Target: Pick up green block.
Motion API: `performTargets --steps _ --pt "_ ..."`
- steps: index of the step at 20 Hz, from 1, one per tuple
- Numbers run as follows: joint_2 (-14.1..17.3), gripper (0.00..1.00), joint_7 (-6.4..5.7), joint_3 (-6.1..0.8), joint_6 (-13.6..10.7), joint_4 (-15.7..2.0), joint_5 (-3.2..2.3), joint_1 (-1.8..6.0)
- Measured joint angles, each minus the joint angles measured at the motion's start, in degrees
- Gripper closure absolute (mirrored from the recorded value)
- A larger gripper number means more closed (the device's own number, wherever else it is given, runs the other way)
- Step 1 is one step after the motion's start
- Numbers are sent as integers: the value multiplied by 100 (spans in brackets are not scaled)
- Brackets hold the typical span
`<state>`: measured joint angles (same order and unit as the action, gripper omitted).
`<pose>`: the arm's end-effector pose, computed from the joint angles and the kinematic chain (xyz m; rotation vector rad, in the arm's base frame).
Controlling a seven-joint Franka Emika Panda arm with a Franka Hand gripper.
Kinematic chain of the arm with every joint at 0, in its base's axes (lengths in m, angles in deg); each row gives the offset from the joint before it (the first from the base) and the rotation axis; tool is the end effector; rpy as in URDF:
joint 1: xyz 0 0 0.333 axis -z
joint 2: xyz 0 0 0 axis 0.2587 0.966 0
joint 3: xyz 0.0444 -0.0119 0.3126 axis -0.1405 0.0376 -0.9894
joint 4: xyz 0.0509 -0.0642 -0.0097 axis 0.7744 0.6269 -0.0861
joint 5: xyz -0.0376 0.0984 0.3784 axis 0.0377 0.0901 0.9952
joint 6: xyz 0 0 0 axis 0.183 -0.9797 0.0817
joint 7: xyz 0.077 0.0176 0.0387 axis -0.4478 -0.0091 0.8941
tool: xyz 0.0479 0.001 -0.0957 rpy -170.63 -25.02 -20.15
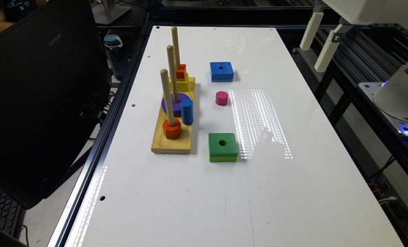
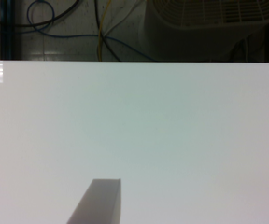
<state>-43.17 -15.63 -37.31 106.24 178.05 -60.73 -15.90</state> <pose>0.3125 0.0095 0.3286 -2.9028 1.1748 -0.0441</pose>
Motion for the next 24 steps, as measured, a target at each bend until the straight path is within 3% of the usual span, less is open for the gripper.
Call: performTargets --steps 7,16,24 --pt "94 0 -4 -3 83 -88 0 -6" --pt "1109 0 -33 -36 362 -753 2 -9" --pt "1320 0 -100 -138 362 -980 23 -9"
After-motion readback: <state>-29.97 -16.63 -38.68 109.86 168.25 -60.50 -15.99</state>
